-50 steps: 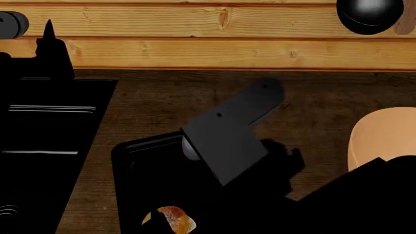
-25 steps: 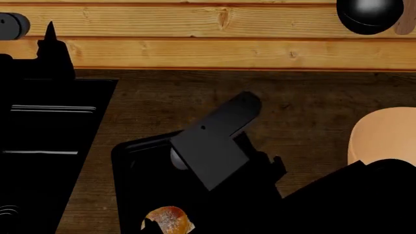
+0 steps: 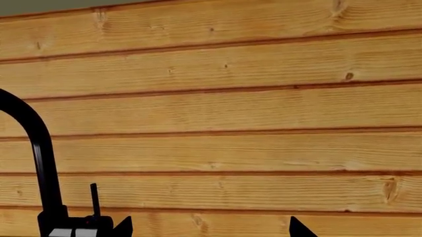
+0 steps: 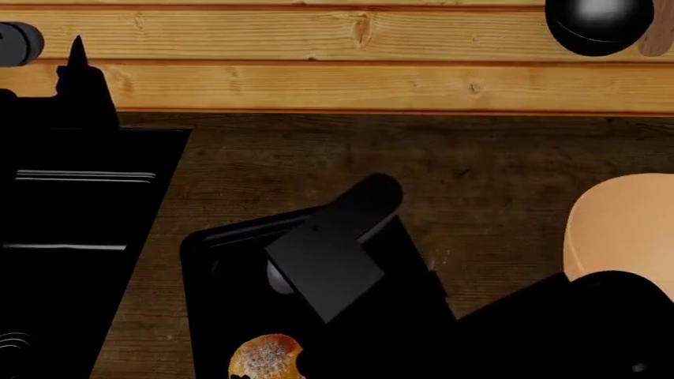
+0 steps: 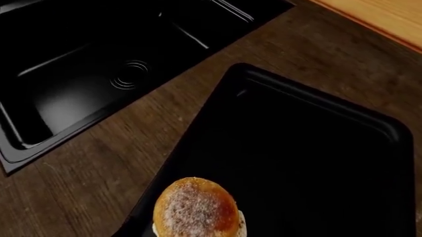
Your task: Move the fresh-baked cupcake off the tray onto the counter, and place the bowl used for mixing into the sink.
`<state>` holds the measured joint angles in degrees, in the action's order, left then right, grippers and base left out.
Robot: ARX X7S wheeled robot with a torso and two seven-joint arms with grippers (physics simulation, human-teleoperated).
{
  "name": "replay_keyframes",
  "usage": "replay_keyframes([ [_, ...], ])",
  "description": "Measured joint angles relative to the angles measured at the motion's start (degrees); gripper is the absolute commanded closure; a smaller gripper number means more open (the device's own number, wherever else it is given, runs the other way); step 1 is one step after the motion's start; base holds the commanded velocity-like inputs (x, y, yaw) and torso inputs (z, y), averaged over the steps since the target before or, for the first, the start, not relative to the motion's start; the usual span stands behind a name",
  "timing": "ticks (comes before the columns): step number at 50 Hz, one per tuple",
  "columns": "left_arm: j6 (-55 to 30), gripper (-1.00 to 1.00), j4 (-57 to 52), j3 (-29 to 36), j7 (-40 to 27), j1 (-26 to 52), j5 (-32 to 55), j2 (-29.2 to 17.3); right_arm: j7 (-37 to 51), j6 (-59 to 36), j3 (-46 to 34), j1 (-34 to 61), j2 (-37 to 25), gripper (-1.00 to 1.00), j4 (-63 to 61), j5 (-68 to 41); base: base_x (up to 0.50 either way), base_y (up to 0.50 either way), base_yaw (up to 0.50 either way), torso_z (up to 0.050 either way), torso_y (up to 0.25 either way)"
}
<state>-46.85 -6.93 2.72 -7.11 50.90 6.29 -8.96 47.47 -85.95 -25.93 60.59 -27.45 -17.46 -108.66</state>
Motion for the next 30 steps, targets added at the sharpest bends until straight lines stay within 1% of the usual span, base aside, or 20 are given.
replay_keyframes([
  [30, 0.60, -1.00, 0.32, 0.29, -0.90, -0.28, 1.15, -0.57, -12.30, 2.16, -3.06, -1.29, 0.09, -1.00, 1.40, 11.99, 0.00, 0.00, 0.00, 0.000, 0.000],
])
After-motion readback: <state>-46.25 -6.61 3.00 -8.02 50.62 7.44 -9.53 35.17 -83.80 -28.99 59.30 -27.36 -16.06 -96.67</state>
